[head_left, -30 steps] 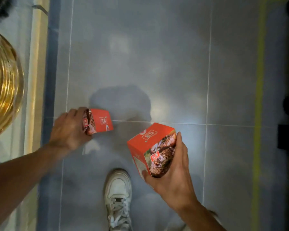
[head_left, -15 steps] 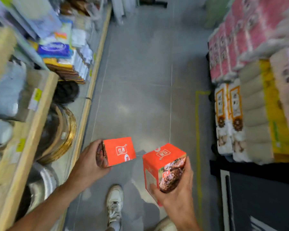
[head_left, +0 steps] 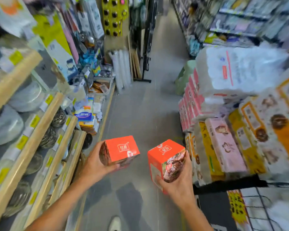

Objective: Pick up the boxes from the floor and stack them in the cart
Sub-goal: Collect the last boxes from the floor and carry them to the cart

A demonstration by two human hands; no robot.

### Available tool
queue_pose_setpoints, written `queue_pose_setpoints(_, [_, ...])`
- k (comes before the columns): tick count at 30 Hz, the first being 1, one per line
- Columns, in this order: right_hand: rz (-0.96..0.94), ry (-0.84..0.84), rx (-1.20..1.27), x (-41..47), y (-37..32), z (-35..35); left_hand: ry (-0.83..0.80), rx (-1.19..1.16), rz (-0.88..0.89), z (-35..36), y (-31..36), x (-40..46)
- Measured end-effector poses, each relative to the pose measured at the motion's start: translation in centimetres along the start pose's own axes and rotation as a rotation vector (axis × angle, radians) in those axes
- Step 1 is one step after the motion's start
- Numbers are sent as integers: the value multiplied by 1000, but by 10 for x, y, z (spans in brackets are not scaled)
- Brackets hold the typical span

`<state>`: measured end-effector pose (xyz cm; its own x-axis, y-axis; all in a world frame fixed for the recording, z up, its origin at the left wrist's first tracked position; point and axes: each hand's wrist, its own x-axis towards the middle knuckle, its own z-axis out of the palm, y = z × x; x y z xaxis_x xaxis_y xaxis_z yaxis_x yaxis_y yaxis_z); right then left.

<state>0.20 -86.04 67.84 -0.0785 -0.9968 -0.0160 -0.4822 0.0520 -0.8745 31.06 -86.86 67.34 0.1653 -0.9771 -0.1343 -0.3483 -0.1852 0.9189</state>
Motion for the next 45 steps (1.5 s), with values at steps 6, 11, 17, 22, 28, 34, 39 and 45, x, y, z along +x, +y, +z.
queue_pose_setpoints(6, [-91, 64, 1, -2, -67, -24, 72, -98, 127, -34, 69, -9])
queue_pose_setpoints(11, [-160, 121, 16, -3, -96, -35, 93, -181, 193, -43, 93, -11])
queue_pose_setpoints(17, [-260, 57, 22, 9, -114, -46, 161, -133, 205, -61, 106, -33])
queue_pose_setpoints(22, [-347, -100, 113, 23, -135, -44, 343, -64, 193, -70, 125, -71])
queue_pose_setpoints(28, [-480, -332, 197, 29, -150, -25, 598, -23, 100, -75, 136, -143])
queue_pose_setpoints(34, [-601, -604, 313, -2, -179, 12, 911, -9, -36, -76, 143, -244])
queue_pose_setpoints(39, [-667, -810, 356, -56, -196, 42, 1124, -84, -142, -70, 142, -336])
queue_pose_setpoints(45, [-825, -993, 380, -146, -221, 63, 1326, -83, -177, -57, 143, -454])
